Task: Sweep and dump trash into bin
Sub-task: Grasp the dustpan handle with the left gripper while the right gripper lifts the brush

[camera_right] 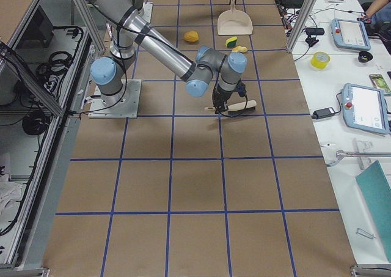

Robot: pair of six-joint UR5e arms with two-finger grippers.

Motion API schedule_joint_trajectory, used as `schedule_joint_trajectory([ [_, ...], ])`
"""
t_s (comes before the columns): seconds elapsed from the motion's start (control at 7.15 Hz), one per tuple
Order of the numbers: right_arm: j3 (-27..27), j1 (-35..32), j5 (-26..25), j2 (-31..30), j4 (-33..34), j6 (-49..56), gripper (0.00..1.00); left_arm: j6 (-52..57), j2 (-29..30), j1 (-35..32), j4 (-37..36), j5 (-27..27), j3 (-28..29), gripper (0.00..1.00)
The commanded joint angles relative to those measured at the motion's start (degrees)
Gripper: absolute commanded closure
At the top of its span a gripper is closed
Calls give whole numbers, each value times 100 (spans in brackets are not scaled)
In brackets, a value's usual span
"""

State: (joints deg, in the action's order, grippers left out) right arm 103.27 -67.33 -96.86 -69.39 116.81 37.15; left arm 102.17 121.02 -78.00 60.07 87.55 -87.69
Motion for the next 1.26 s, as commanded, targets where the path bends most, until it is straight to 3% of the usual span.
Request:
schedule_joint_trajectory([
  [0.0,-9,-86,18,-179,-26,-520,99,-22,-86,4,5,16,-3,92],
  [0.14,0,-313,18,-223,-70,-959,99,-83,-157,4,40,16,6,100],
  [0.7,-9,-2287,9,-180,-71,-3977,100,-188,-166,-101,84,192,-12,100],
  [1.12,-788,-3757,53,468,-236,-5669,100,-277,-166,-312,84,491,-12,100],
])
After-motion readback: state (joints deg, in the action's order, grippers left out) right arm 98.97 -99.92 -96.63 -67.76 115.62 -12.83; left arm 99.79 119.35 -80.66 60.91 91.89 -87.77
